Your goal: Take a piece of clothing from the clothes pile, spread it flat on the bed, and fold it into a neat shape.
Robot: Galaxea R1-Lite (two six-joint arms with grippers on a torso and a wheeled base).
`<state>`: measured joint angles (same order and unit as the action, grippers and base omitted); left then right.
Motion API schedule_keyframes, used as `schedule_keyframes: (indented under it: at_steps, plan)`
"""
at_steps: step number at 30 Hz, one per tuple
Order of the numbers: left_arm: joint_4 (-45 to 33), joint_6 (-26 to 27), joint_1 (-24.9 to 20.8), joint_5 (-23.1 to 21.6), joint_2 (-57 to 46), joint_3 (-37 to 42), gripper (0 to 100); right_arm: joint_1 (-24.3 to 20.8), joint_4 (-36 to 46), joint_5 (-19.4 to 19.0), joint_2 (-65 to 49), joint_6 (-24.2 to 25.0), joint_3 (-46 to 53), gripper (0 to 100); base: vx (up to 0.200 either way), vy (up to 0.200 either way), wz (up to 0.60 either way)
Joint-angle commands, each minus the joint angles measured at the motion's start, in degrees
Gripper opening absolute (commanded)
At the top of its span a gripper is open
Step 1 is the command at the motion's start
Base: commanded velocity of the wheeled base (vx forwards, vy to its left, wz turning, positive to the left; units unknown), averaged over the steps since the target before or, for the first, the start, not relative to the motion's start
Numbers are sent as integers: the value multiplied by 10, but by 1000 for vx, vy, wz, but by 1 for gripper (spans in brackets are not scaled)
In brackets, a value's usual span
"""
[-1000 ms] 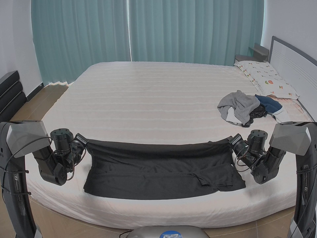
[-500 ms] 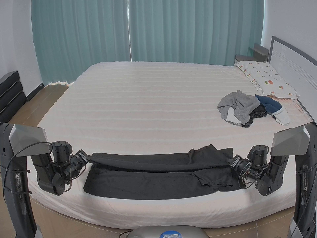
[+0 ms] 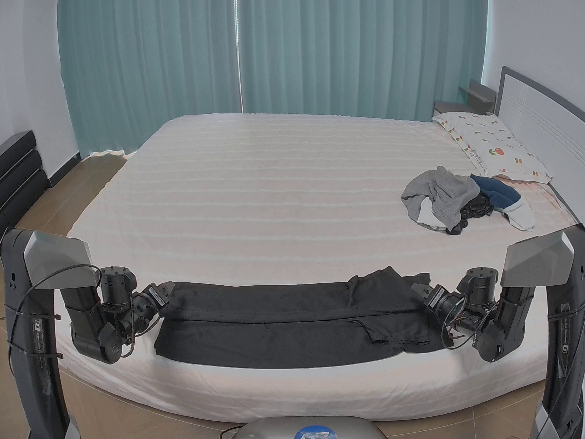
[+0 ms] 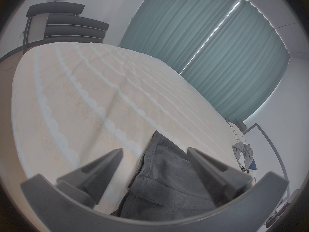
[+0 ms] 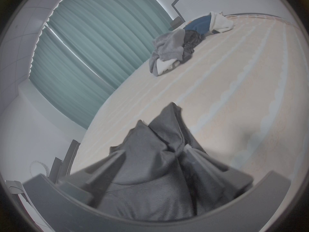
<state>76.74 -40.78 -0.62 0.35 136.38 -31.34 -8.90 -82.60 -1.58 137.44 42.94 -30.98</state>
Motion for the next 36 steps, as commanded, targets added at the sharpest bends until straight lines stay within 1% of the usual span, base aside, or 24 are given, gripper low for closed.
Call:
schedule_keyframes:
  at_steps: [1, 3, 5, 6, 7, 9, 13, 16, 17, 20, 22, 27, 34, 35, 36]
  plan:
    - [1, -26, 15, 0, -7, -2, 100, 20, 7, -38, -77, 0, 14, 100, 0, 0, 0]
    - [0, -44, 19, -2, -8, -3, 100, 25, 17, -55, -81, -3, 9, 100, 0, 0, 0]
    - [0, -69, 22, -3, -6, -6, 100, 30, 53, -91, -80, -24, -9, 100, 0, 0, 0]
    - [0, -72, 22, -3, -6, -7, 100, 30, 59, -96, -79, -28, -13, 100, 0, 0, 0]
    - [0, -80, 21, -3, -3, -4, 100, 30, 92, -123, -72, -44, -33, 100, 0, 0, 0]
    - [1, -91, 19, -2, -3, -2, 100, 27, 141, -147, -48, -54, -73, 100, 0, 0, 0]
    - [0, -97, 19, -2, 1, 0, 100, 24, 203, -156, -17, -66, -152, 100, 0, 0, 0]
    - [1, -97, 20, -1, 10, -8, 100, 22, 278, -164, 11, -82, -213, 100, 0, 0, 0]
    - [1, -97, 20, -2, 11, -9, 100, 22, 292, -163, 20, -88, -228, 100, 0, 0, 0]
    - [1, -97, 20, -1, 12, -9, 100, 22, 302, -166, 35, -98, -251, 100, 0, 0, 0]
    - [0, -96, 20, -1, 12, -9, 100, 22, 303, -169, 38, -102, -254, 100, 0, 0, 0]
    - [1, -95, 19, -1, 13, -9, 100, 23, 305, -178, 44, -131, -254, 100, 0, 0, 0]
    - [1, -95, 19, -1, 13, -9, 100, 23, 304, -179, 50, -136, -258, 100, 0, 0, 0]
    - [0, -95, 19, -1, 13, -9, 100, 24, 303, -179, 49, -137, -256, 0, 0, 0, 0]
    - [1, -95, 19, -1, 13, -9, 100, 26, 303, -179, 48, -140, -254, 0, 0, 0, 0]
